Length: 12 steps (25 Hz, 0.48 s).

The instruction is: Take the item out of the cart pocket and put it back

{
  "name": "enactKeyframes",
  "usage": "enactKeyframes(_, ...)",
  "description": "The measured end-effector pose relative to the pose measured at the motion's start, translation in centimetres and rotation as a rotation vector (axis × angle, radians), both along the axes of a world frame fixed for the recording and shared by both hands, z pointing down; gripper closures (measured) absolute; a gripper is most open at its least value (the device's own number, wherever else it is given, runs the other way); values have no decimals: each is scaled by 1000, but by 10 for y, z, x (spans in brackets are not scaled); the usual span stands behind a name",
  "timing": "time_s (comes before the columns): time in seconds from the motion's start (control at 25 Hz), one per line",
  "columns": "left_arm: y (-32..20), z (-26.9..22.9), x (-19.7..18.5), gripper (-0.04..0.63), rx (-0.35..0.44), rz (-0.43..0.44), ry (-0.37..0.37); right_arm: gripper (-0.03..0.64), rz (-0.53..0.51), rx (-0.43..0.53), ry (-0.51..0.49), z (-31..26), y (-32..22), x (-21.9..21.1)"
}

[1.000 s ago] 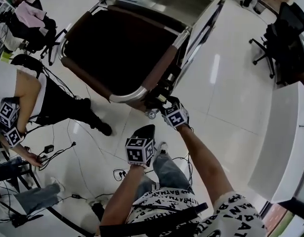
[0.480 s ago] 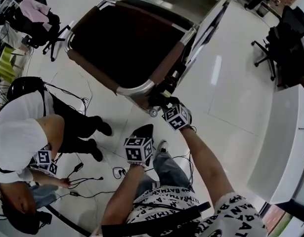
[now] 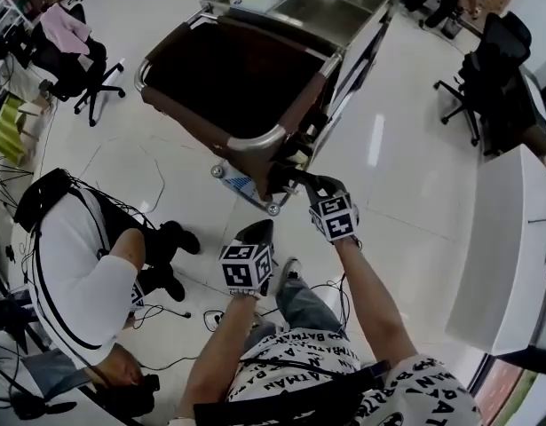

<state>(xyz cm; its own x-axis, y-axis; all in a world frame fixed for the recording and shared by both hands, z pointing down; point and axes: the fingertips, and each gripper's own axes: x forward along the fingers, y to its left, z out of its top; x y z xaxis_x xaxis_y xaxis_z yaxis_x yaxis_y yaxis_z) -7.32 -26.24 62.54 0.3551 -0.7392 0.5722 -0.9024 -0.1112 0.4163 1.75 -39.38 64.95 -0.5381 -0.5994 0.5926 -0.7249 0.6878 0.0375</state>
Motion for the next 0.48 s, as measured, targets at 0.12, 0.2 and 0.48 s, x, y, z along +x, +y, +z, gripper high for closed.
enactKeyframes(0.12,13,-13,-8,595,34,-7,10,522,55,22,-20,-24,22,14)
enactKeyframes(0.2,22,-24,-14,595,62,-10,17,522,93,38,-28,-40,42,21)
enactKeyframes(0.48,74,-63,-25,595,138,25,22,522,158,81,-31,-84,130,20)
